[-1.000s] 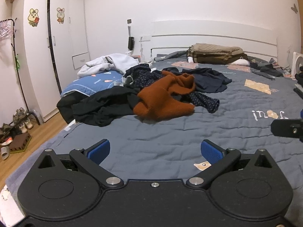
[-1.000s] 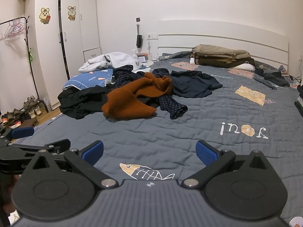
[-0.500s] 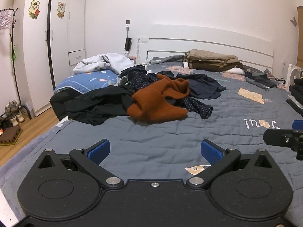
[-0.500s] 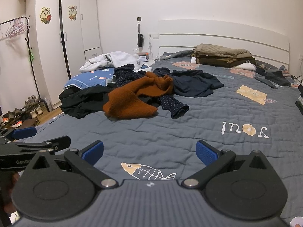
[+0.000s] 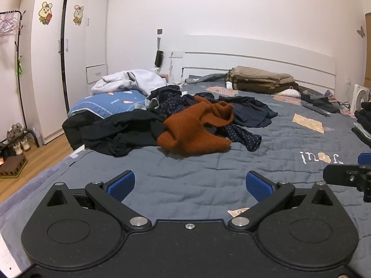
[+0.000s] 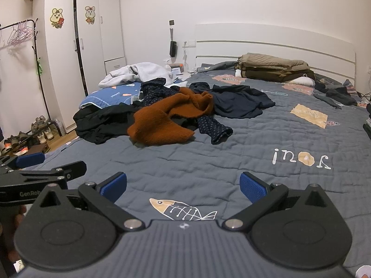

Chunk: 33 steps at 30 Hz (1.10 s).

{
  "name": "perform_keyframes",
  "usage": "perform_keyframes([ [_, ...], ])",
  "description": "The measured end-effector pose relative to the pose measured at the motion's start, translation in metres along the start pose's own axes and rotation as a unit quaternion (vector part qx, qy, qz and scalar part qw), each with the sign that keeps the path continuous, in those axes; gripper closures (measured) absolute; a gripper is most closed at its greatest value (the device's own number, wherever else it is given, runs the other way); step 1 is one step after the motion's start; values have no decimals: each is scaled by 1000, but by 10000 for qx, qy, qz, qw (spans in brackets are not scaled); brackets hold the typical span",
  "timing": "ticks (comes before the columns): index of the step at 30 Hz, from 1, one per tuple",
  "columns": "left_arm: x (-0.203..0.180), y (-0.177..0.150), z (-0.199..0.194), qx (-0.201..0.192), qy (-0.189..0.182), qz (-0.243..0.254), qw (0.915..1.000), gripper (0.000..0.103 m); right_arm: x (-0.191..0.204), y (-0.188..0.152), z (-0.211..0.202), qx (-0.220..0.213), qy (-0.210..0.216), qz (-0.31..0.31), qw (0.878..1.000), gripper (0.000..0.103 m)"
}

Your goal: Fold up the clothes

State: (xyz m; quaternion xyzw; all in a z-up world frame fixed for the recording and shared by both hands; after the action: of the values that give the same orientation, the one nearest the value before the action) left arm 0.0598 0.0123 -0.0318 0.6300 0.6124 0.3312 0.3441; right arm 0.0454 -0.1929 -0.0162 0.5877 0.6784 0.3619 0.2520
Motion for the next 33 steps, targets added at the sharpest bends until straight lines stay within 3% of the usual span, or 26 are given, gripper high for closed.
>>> perform_keyframes([
  [33,3,2,6,104,110,208,9997,0,9,-6,10,149,289,-35,9995,0],
])
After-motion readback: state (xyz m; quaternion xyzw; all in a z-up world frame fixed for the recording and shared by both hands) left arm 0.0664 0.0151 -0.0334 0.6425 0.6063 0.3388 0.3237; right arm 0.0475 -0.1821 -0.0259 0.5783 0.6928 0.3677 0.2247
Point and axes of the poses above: each gripper's, at about its wrist camera, not at the fingertips, and z roughly the way its jaws point, x to its left, y to its top, the point moved 7 cm from there along z, roughly the way its jaws point, and after that the axes turned 8 degrees about x, right-handed, at the moved point
